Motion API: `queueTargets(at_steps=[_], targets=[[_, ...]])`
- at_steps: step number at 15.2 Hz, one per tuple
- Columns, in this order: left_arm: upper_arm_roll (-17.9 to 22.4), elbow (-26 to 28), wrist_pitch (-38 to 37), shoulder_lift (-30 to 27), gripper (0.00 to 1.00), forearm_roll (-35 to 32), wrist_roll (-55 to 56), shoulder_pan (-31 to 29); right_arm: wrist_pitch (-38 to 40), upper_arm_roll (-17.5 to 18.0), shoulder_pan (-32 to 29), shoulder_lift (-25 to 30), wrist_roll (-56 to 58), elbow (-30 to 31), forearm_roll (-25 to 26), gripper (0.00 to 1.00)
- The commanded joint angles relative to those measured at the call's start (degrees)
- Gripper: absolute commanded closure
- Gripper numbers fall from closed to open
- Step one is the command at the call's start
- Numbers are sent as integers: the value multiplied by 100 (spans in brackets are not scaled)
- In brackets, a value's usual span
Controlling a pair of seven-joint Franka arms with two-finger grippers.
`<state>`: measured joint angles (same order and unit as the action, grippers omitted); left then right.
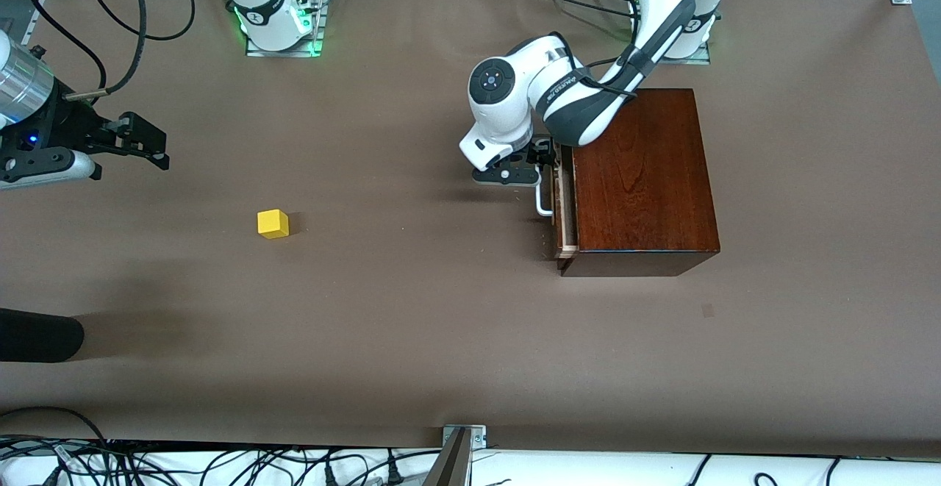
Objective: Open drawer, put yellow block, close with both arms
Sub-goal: 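Pull the drawer handle outward with the left gripper to open it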
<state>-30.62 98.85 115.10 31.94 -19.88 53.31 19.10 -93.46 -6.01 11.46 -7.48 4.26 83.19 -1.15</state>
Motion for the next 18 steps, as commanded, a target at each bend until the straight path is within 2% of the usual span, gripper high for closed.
queueTargets(at_steps=[1,6,11,14,18], targets=[[-49,-654,513,611,0,19,382,383,-24,39,-30,36,-57,22,-8,0],[-6,-1385,601,1130,0,37,461,779,-23,39,-30,36,-57,22,-8,0],[-5,-1649,619,1148,0,89,453,745,-23,30,-39,27,-57,22,-8,0],[-14,-1650,531,938,0,81,444,657,-23,30,-39,27,-57,22,-8,0],[-85,-1685,-828,184,0,281,347,253,55,30,-48,36,-57,22,-8,0]])
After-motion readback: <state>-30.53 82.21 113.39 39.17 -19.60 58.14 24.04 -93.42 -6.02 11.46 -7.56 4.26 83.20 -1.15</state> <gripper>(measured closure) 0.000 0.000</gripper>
